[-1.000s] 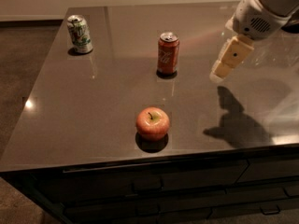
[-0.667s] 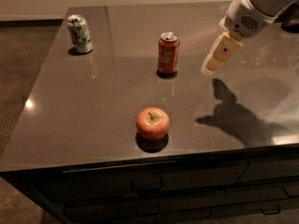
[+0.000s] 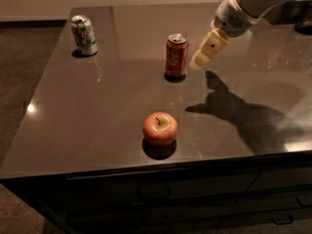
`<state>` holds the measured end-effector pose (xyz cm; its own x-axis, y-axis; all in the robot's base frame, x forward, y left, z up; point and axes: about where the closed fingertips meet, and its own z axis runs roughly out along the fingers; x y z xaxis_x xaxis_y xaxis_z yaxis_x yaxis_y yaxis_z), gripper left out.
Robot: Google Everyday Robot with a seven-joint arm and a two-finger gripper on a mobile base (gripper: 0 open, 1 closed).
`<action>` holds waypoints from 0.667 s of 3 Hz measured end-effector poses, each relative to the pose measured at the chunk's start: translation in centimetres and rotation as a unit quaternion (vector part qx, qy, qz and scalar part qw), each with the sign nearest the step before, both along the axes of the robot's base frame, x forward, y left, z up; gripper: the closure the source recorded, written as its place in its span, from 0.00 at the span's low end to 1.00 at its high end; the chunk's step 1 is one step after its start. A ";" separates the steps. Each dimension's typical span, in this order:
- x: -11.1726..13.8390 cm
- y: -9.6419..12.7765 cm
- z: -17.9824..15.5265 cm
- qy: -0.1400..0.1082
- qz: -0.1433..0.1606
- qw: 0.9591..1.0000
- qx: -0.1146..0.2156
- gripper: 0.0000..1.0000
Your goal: Move coke can near apple
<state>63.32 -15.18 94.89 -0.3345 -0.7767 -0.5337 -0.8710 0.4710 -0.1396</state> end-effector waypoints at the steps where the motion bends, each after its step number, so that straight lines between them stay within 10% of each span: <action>1: 1.7 1.8 -1.8 0.012 0.004 1.000 0.017 0.00; 2: 2.7 3.9 -3.2 0.022 0.015 0.999 0.030 0.00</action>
Offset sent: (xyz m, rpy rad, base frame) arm 0.0380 0.0594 -0.0441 0.0904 0.0612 0.0511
